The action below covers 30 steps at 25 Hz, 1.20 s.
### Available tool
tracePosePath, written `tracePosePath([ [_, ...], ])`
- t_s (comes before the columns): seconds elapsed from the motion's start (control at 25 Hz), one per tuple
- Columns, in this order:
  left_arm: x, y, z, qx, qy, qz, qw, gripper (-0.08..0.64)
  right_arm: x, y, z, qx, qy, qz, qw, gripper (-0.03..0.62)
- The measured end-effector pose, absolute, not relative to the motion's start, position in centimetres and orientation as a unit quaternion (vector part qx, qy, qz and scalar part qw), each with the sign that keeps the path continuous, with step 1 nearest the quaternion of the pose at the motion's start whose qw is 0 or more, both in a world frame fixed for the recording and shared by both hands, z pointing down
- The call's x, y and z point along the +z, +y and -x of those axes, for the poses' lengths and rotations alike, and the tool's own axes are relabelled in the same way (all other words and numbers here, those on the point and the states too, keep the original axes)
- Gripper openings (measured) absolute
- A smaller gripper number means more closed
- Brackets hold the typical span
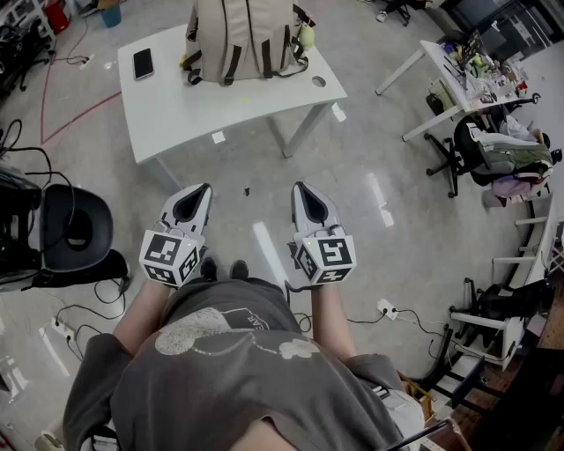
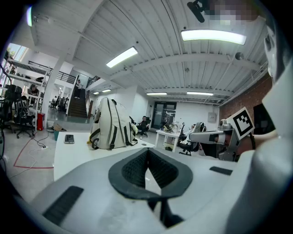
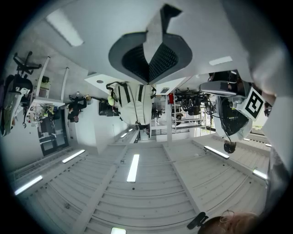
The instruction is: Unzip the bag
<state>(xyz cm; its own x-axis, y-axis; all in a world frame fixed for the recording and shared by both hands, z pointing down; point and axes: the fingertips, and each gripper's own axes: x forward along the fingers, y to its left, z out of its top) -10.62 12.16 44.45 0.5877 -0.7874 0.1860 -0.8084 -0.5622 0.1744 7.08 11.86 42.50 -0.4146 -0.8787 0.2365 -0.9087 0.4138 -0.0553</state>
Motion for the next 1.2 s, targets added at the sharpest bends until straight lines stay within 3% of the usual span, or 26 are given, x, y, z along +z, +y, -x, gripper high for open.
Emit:
tracePosePath([
  [0.68, 45.0, 12.8, 10.5, 0.045, -0.451, -0.881, 0.136, 0.006, 43.0, 12.8, -7.0, 0.099, -0.833, -0.537, 0.087, -0.002],
  [1.2, 45.8, 11.8, 6.2, 0.037, -0.454, -0.878, 0.144, 0.006, 42.5, 13.6, -12.7, 0.084, -0.827, -0.554, 0.056, 0.0],
])
